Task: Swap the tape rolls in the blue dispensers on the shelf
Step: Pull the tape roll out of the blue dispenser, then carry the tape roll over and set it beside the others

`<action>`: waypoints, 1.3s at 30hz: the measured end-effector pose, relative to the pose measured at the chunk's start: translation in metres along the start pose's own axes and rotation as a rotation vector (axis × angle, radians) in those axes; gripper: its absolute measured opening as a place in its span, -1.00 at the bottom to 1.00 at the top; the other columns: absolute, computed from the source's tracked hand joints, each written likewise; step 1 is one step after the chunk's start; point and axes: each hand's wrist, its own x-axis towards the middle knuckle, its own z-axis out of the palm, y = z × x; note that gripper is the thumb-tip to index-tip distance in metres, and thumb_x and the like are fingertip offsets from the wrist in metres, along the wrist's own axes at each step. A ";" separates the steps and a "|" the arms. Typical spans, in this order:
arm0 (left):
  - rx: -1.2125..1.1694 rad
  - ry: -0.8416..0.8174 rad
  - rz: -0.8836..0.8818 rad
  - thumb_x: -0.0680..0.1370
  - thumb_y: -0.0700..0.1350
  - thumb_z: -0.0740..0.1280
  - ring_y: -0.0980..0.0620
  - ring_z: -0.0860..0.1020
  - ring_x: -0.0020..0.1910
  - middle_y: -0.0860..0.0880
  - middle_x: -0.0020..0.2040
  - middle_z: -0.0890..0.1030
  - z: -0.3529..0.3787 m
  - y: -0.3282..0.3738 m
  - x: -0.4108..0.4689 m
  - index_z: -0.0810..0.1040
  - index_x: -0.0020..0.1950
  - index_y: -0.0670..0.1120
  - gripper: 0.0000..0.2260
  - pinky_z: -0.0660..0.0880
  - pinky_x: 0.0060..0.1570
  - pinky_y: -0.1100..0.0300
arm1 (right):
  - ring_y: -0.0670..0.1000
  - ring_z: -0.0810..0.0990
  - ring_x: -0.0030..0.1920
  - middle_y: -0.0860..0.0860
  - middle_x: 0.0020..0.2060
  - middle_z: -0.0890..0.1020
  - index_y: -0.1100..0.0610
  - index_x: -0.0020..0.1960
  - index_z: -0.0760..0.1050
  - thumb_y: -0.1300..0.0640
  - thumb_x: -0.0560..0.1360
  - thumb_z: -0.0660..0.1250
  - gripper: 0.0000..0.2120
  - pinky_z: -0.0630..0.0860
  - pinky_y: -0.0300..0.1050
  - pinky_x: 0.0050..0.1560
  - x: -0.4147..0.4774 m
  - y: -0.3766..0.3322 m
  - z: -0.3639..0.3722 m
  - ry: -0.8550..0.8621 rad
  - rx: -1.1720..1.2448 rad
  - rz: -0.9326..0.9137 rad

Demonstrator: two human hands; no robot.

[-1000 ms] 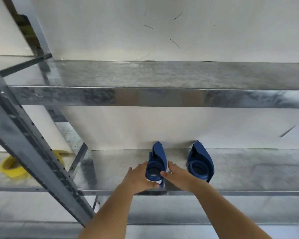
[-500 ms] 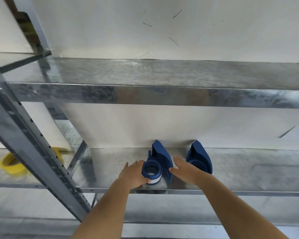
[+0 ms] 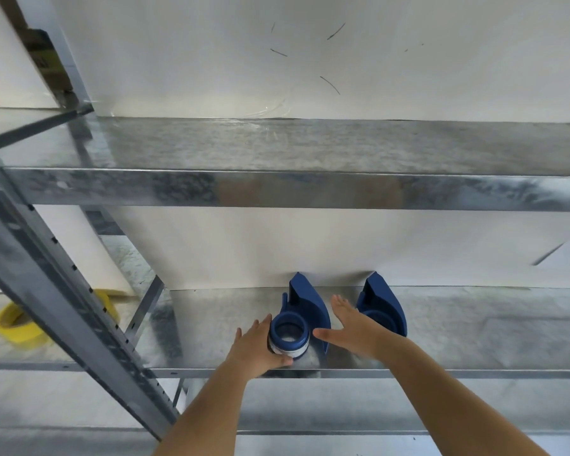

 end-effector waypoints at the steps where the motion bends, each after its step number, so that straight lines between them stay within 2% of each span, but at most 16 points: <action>1: -0.025 0.015 0.002 0.36 0.23 0.43 -0.04 0.30 0.43 0.03 0.40 0.38 0.000 0.001 -0.001 0.15 0.48 0.06 -0.20 -0.01 0.47 -0.16 | 0.05 -0.15 0.56 0.01 0.56 -0.20 0.11 0.56 -0.26 -0.24 0.54 0.20 -0.12 -0.05 -0.02 0.52 0.000 0.001 0.000 0.001 0.001 -0.005; 5: -0.107 0.043 0.007 0.41 0.14 0.45 -0.02 0.36 0.39 0.06 0.36 0.42 -0.005 0.007 -0.006 0.23 0.41 0.09 -0.35 -0.04 0.47 -0.13 | 0.05 -0.15 0.56 0.00 0.56 -0.21 0.11 0.56 -0.27 -0.23 0.53 0.23 -0.10 -0.05 -0.03 0.51 -0.004 0.001 -0.001 0.008 -0.024 -0.024; 10: -0.181 0.042 0.032 0.40 0.09 0.47 0.02 0.41 0.33 0.10 0.31 0.48 -0.027 0.013 -0.017 0.31 0.36 0.09 -0.41 -0.01 0.48 -0.11 | 0.05 -0.17 0.56 0.00 0.56 -0.21 0.09 0.56 -0.27 -0.21 0.47 0.34 -0.01 -0.04 -0.01 0.51 -0.010 -0.007 -0.004 0.009 -0.035 -0.080; 13: -0.267 0.038 0.048 0.34 0.08 0.52 0.04 0.45 0.27 0.12 0.25 0.53 -0.047 0.013 -0.018 0.36 0.33 0.12 -0.39 0.19 0.42 -0.08 | 0.03 -0.14 0.56 -0.03 0.57 -0.15 0.05 0.56 -0.23 -0.19 0.42 0.41 0.02 -0.02 -0.04 0.50 -0.011 -0.014 -0.008 0.016 -0.003 -0.127; 15: -0.362 0.041 0.052 0.31 0.03 0.55 0.07 0.46 0.24 0.13 0.21 0.54 -0.061 0.017 -0.017 0.39 0.31 0.12 -0.38 0.35 0.33 0.02 | 0.00 -0.09 0.56 -0.04 0.57 -0.09 0.03 0.57 -0.19 -0.17 0.38 0.46 0.05 0.00 -0.07 0.49 -0.009 -0.019 -0.011 0.026 0.049 -0.139; 18: -0.397 0.006 0.102 0.33 -0.03 0.55 0.09 0.47 0.23 0.12 0.20 0.54 -0.077 0.029 -0.018 0.41 0.30 0.08 -0.41 0.42 0.26 0.10 | 0.00 -0.02 0.56 -0.05 0.57 -0.03 0.02 0.57 -0.20 -0.17 0.34 0.50 0.11 0.05 -0.08 0.49 -0.007 -0.024 -0.015 0.045 0.084 -0.144; 22: -0.382 -0.056 0.153 0.35 -0.02 0.54 0.13 0.46 0.22 0.15 0.22 0.51 -0.084 0.048 -0.019 0.39 0.33 0.08 -0.40 0.42 0.21 0.22 | 0.05 0.24 0.48 0.01 0.51 0.24 0.07 0.57 -0.21 -0.08 0.34 0.53 0.12 0.22 -0.11 0.41 -0.009 -0.027 -0.022 0.074 0.140 -0.138; 24: -0.376 -0.087 0.180 0.34 0.02 0.55 0.15 0.47 0.22 0.17 0.22 0.51 -0.084 0.057 -0.018 0.39 0.34 0.10 -0.38 0.43 0.24 0.18 | 0.04 0.33 0.41 -0.01 0.46 0.35 0.06 0.57 -0.18 -0.04 0.33 0.55 0.12 0.28 -0.14 0.36 -0.012 -0.024 -0.024 0.090 0.198 -0.132; 29: -0.315 -0.148 0.240 0.30 0.13 0.55 0.18 0.48 0.19 0.21 0.19 0.52 -0.083 0.081 -0.012 0.39 0.31 0.18 -0.36 0.45 0.24 0.16 | 0.00 0.38 0.38 -0.04 0.40 0.42 0.01 0.57 -0.11 -0.08 0.32 0.55 0.09 0.31 -0.26 0.23 -0.022 -0.005 -0.027 0.187 0.231 -0.104; 32: -0.273 -0.160 0.295 0.29 0.14 0.54 0.18 0.46 0.22 0.22 0.22 0.50 -0.081 0.093 -0.008 0.38 0.33 0.18 -0.34 0.43 0.26 0.12 | 0.01 0.40 0.37 -0.05 0.37 0.45 0.02 0.57 -0.08 -0.15 0.29 0.55 0.10 0.36 -0.18 0.31 -0.029 0.004 -0.029 0.246 0.239 -0.088; 35: -0.261 -0.181 0.325 0.32 0.13 0.53 0.17 0.42 0.25 0.21 0.26 0.47 -0.077 0.106 -0.004 0.35 0.37 0.17 -0.33 0.38 0.26 0.18 | 0.01 0.45 0.32 -0.06 0.31 0.49 0.02 0.55 0.07 -0.20 0.23 0.56 0.06 0.40 -0.15 0.27 -0.038 0.017 -0.031 0.331 0.268 -0.060; 37: -0.253 -0.211 0.363 0.34 0.11 0.53 0.18 0.42 0.27 0.21 0.26 0.47 -0.074 0.115 -0.002 0.35 0.38 0.16 -0.34 0.35 0.20 0.29 | 0.00 0.52 0.21 -0.08 0.21 0.57 -0.03 0.46 0.23 -0.24 0.20 0.55 -0.05 0.44 -0.20 0.13 -0.044 0.026 -0.031 0.402 0.256 -0.047; 39: -0.232 -0.244 0.384 0.35 0.07 0.53 0.21 0.41 0.28 0.26 0.24 0.46 -0.071 0.128 -0.002 0.36 0.34 0.15 -0.38 0.33 0.11 0.43 | -0.02 0.56 0.13 -0.14 0.13 0.61 -0.12 0.38 0.31 -0.25 0.20 0.54 -0.18 0.51 -0.16 0.11 -0.056 0.032 -0.033 0.462 0.252 -0.036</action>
